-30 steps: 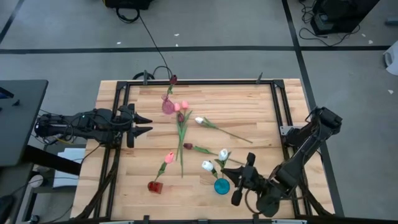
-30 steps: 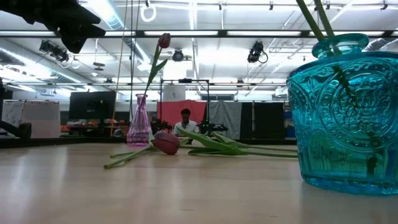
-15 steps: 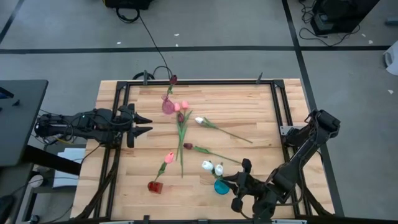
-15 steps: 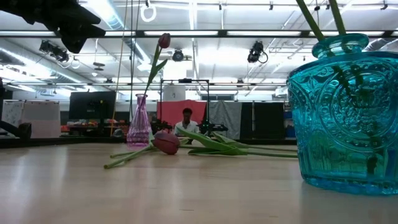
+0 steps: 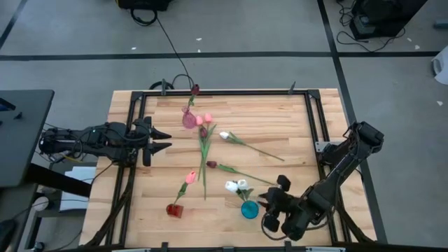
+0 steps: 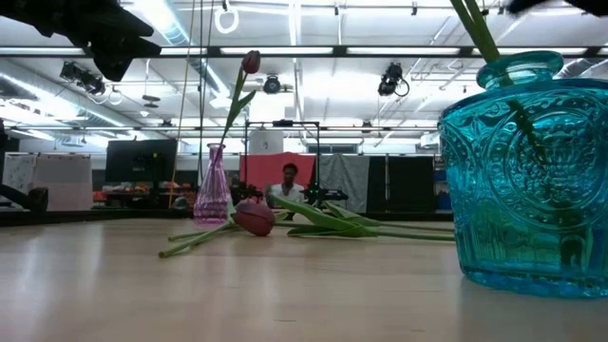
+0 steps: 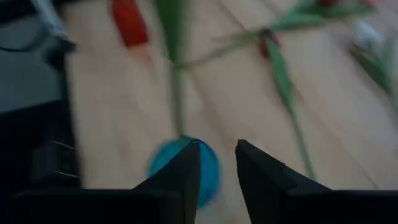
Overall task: Sort flowers into vase by color
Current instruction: Put the white flower into the blue vase
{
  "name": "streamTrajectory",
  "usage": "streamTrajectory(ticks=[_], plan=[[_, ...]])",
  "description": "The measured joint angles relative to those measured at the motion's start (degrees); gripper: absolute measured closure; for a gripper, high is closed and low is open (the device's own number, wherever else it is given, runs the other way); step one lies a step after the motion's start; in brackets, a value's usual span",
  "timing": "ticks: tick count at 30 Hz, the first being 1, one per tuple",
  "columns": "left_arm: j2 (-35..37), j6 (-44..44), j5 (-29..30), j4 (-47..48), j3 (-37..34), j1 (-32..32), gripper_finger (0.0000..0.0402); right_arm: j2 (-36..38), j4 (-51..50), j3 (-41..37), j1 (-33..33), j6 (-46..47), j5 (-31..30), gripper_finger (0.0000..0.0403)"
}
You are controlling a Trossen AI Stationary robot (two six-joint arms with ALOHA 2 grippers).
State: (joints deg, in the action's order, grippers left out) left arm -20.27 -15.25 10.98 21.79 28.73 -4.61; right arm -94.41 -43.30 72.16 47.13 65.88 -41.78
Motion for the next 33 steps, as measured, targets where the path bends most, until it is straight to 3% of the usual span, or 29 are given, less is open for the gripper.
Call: streamTrajectory(ticks=[4, 8, 15, 22, 33], plan=[[0.0, 0.0, 0.0, -0.01, 0.02, 0.01, 0.0239, 0.0, -14.22, 0.0, -0.86, 11.9, 0.69, 0.0274], [0.01, 0.0, 0.0, 0.0, 0.0, -0.02, 0.0239, 0.0, -18.6, -2.6, -5.56, 13.85, 6.9, 0.0276], [0.01, 0.0, 0.0, 0.0, 0.0, -0.01, 0.0239, 0.74, -5.06, -11.97, -18.15, -2.12, 16.65, 0.0274], [0.0, 0.26, 0.0, 0.01, 0.0, -0.01, 0.0239, 4.6, 11.53, -21.95, -29.3, -20.94, 20.54, 0.0274], [0.0, -0.09, 0.4, 0.01, 0.0, -0.01, 0.0239, 4.74, 24.74, -25.36, -45.07, -37.73, 25.86, 0.0264]])
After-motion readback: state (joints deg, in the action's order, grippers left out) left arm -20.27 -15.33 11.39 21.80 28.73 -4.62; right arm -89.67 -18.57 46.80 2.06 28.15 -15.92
